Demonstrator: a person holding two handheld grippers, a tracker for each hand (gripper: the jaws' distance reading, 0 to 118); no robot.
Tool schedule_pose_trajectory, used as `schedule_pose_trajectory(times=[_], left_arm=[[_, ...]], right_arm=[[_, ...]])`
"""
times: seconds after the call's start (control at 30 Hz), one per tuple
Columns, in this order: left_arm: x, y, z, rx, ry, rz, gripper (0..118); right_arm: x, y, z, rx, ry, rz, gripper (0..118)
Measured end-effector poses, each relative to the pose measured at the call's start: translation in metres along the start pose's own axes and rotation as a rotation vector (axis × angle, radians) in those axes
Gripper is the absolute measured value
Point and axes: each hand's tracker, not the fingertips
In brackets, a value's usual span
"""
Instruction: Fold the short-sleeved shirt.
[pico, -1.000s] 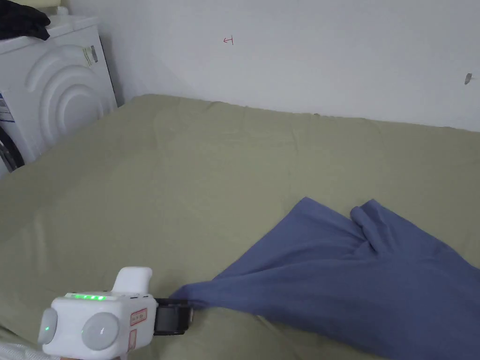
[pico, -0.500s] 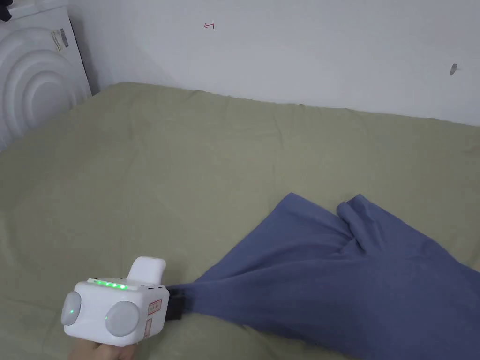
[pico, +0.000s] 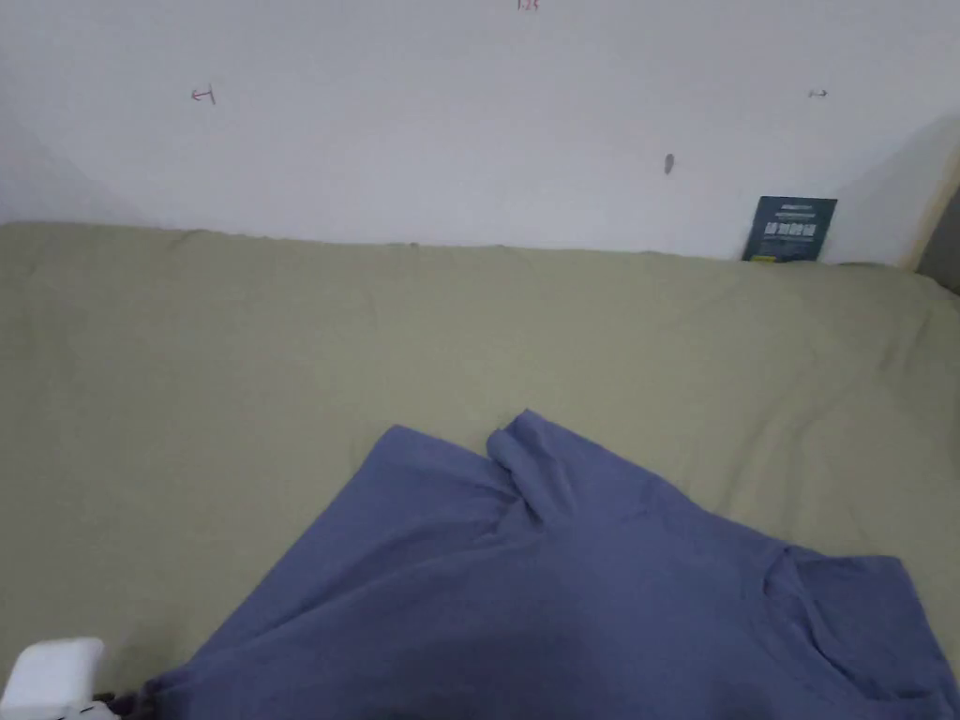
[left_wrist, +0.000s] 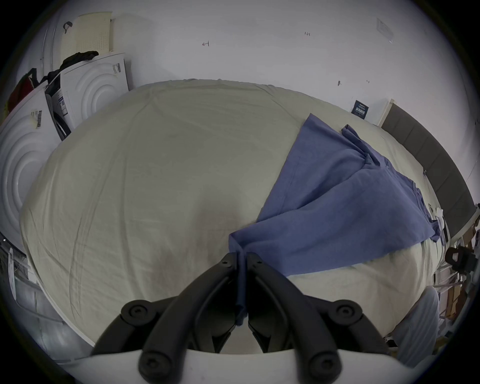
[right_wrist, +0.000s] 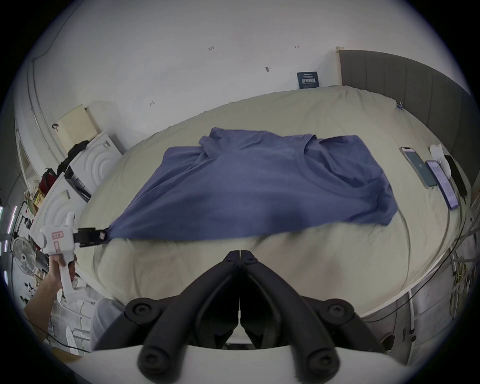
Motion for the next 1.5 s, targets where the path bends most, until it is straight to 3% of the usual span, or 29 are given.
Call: schedule_pose_trajectory(times=[0.1,0.23,0.37,0.4,0.47,0.5,0.57,0.83,0.87,0.93,0.97,1.0,1.1,1.17,1.27,1.5], left_arm=[[0.001,0.0,0.004,-0.008,-0.003,0.02,1],[-0.005,0.004,0.005,-0.033,-0.017,0.035,2],[-0.004,0.01,0.011,-0.042,-0.031,0.054,2],[-0.003,0.012,0.013,-0.045,-0.033,0.061,2],[-0.003,0.013,0.012,-0.052,-0.036,0.07,2],[-0.005,0.013,0.009,-0.055,-0.035,0.071,2],[-0.005,0.014,0.008,-0.062,-0.032,0.065,2],[0.001,0.015,0.007,-0.08,-0.031,0.05,2],[0.001,0.015,0.007,-0.084,-0.031,0.048,2],[0.003,0.016,0.006,-0.089,-0.029,0.039,2],[0.004,0.017,0.006,-0.09,-0.027,0.033,2],[0.004,0.017,0.006,-0.091,-0.026,0.032,2],[0.011,0.018,0.006,-0.098,-0.021,0.037,2],[0.011,0.019,0.005,-0.104,-0.015,0.047,2],[0.012,0.021,0.007,-0.111,-0.005,0.041,2],[0.016,0.026,0.026,-0.065,0.027,0.06,2]], right_arm=[[0.009,0.034,-0.026,0.011,-0.012,0.032,0],[0.018,0.103,-0.087,0.0,-0.059,0.161,0],[0.026,0.185,-0.16,-0.011,-0.082,0.218,1],[0.029,0.203,-0.179,-0.02,-0.088,0.221,19],[0.031,0.235,-0.219,-0.082,-0.111,0.254,102],[0.034,0.247,-0.243,-0.139,-0.094,0.258,117],[0.038,0.266,-0.271,-0.214,-0.103,0.245,116],[0.023,0.258,-0.336,-0.42,-0.132,0.398,111],[0.024,0.259,-0.334,-0.384,-0.117,0.368,108],[0.025,0.262,-0.329,-0.383,-0.124,0.348,79],[0.025,0.264,-0.323,-0.368,-0.11,0.356,52],[0.024,0.266,-0.317,-0.351,-0.098,0.358,3],[0.023,0.268,-0.302,-0.299,-0.102,0.411,3],[0.025,0.27,-0.289,-0.295,-0.082,0.387,3],[0.009,0.265,-0.241,-0.196,-0.083,0.424,3],[0.012,0.266,-0.114,-0.045,-0.053,0.432,3]])
